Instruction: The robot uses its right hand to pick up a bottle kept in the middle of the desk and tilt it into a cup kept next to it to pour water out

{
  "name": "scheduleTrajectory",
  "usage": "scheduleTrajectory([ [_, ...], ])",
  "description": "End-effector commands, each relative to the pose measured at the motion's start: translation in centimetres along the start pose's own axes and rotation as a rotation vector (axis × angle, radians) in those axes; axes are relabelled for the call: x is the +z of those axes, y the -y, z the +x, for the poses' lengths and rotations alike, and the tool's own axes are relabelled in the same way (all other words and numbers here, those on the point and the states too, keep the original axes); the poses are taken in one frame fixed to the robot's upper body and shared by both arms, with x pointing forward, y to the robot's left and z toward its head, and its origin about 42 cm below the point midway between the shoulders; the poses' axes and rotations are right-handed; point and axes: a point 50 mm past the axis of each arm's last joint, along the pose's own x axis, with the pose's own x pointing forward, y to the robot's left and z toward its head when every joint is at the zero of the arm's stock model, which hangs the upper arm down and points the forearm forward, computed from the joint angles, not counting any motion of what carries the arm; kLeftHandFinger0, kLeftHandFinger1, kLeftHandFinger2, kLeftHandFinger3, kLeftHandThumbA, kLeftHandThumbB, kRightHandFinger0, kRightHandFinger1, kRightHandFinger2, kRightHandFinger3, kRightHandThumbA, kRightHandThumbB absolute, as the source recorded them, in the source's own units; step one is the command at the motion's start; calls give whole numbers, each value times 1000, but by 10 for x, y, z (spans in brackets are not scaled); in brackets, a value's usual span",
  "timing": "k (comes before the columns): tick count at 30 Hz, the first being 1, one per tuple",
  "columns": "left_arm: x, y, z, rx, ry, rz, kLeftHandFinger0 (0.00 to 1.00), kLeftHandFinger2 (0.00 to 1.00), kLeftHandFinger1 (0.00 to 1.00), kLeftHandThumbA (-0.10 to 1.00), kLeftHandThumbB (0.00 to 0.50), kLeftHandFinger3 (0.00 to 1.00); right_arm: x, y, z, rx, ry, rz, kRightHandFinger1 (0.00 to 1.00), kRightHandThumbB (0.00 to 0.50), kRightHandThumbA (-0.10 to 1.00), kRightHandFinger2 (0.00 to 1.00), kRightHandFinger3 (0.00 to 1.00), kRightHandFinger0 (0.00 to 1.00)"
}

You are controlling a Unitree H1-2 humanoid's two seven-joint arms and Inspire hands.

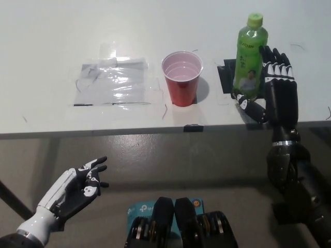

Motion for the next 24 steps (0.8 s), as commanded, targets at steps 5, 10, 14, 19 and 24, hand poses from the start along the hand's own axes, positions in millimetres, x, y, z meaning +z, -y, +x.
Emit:
scheduleTrajectory([
  [5, 9, -1, -4, 29, 58, 23, 756, 1000, 944, 554, 114, 1000, 33, 71, -19, 26, 143, 66, 1000, 382, 734, 1000, 1000, 1000],
  [10, 9, -4, -6, 32, 53, 25, 753, 1000, 948, 553, 104, 1000, 72, 120, -60, 37, 184, 126, 1000, 344, 563, 1000, 1000, 1000],
  [14, 8, -4, -6, 33, 48, 31, 778, 1000, 951, 574, 112, 1000, 81, 137, -97, 53, 200, 166, 1000, 314, 481, 1000, 1000, 1000],
  [19, 9, -4, -6, 34, 53, 23, 774, 1000, 946, 594, 130, 1000, 71, 140, -127, 71, 123, 192, 1000, 269, 433, 1000, 1000, 1000],
  [24, 9, -3, -7, 35, 57, 16, 767, 1000, 946, 576, 116, 1000, 42, 122, -156, 110, -101, 466, 1000, 214, 327, 1000, 1000, 1000],
])
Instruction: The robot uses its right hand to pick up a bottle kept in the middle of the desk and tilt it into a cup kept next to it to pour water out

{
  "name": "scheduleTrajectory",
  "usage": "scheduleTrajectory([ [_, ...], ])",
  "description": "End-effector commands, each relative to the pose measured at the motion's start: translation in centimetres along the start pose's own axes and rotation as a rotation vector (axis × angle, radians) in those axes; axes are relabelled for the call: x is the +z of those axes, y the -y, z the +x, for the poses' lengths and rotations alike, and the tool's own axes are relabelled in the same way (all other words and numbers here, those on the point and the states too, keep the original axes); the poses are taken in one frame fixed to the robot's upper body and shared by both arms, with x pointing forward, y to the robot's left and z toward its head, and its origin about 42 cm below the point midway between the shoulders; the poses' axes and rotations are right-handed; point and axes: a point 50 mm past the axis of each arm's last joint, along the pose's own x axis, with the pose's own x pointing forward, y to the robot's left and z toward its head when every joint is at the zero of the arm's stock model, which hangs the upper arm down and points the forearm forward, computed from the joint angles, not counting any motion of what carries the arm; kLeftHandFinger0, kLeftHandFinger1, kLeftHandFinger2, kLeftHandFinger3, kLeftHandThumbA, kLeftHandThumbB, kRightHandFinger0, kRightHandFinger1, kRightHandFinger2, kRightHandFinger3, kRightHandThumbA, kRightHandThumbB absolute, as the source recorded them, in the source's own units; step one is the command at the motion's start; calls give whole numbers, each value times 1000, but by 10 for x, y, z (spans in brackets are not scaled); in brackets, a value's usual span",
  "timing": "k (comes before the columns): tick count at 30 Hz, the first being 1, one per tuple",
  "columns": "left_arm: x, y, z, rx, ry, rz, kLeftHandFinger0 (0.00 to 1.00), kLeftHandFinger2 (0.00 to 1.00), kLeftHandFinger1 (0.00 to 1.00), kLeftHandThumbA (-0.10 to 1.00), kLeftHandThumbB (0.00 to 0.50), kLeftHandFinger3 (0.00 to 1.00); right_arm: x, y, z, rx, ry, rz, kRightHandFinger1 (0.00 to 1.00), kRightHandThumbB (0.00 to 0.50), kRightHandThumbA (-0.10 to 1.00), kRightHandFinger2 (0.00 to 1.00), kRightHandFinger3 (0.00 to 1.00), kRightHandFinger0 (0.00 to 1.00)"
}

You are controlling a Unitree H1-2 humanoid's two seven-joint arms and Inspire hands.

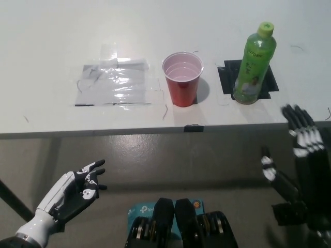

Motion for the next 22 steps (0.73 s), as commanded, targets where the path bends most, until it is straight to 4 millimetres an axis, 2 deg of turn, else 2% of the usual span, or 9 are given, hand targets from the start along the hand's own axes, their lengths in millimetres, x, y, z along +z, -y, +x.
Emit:
scheduleTrajectory([
  [1, 15, -4, -3, 26, 82, 18, 754, 1000, 938, 576, 122, 1000, -14, 19, -12, 50, -219, 349, 1000, 219, 378, 1000, 1000, 1000],
  [4, 19, -7, 1, 26, 92, 29, 746, 1000, 939, 597, 133, 1000, -22, 15, -6, 82, -289, 474, 1000, 192, 495, 1000, 1000, 1000],
  [5, 20, -9, 3, 28, 96, 27, 747, 1000, 938, 616, 138, 1000, -24, 14, -3, 75, -314, 536, 1000, 179, 499, 1000, 1000, 1000],
  [6, 21, -10, 4, 23, 97, 20, 751, 1000, 939, 615, 130, 1000, -23, 12, -1, 52, -362, 631, 1000, 202, 535, 1000, 1000, 1000],
  [8, 21, -11, 4, 24, 94, 13, 763, 1000, 946, 615, 137, 1000, -21, 10, -2, 43, -400, 700, 1000, 181, 589, 1000, 1000, 1000],
  [10, 21, -11, 4, 27, 94, 9, 767, 1000, 946, 610, 137, 1000, -19, 8, -3, 54, -409, 715, 1000, 164, 600, 1000, 1000, 1000],
  [14, 21, -11, 5, 19, 89, 15, 764, 1000, 939, 625, 133, 1000, -16, 5, -5, 101, -399, 712, 1000, 199, 608, 1000, 1000, 1000],
  [16, 21, -11, 5, 19, 97, 17, 759, 1000, 936, 611, 120, 1000, -15, 4, -4, 130, -409, 712, 1000, 197, 616, 1000, 1000, 1000],
  [22, 21, -10, 4, 20, 93, 20, 740, 1000, 933, 614, 150, 1000, -17, 4, -4, 158, -406, 690, 1000, 194, 644, 1000, 1000, 1000],
])
